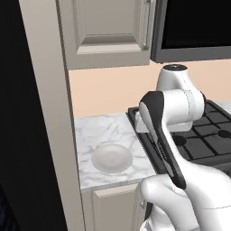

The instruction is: Pick eggplant from the fridge and place it on the plate on the counter.

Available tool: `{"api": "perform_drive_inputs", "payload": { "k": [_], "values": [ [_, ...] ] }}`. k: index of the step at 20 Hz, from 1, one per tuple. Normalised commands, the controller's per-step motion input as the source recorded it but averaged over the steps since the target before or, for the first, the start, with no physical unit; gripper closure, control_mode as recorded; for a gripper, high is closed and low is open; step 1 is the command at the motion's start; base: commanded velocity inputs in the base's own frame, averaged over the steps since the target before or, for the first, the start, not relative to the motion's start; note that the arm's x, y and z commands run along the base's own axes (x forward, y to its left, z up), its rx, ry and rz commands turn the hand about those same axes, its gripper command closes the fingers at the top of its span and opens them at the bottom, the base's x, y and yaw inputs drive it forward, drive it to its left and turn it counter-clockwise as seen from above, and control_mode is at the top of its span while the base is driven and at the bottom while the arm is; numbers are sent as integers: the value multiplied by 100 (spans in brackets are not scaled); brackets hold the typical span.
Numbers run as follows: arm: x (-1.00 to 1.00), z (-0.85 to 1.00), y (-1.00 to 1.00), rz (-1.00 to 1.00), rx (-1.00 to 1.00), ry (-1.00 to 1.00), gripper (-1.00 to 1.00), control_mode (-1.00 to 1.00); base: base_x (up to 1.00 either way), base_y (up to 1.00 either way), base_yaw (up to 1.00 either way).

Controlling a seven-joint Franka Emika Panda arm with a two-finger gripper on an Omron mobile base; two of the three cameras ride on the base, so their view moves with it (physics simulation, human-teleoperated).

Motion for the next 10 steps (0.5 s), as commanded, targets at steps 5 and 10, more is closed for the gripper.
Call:
{"api": "perform_drive_inputs", "payload": {
  "k": [5,10],
  "values": [
    [61,-54,13,0,1,6,100,-100,0,0,0],
    [57,-57,22,0,0,8,100,-100,0,0,0]
  ]
}}
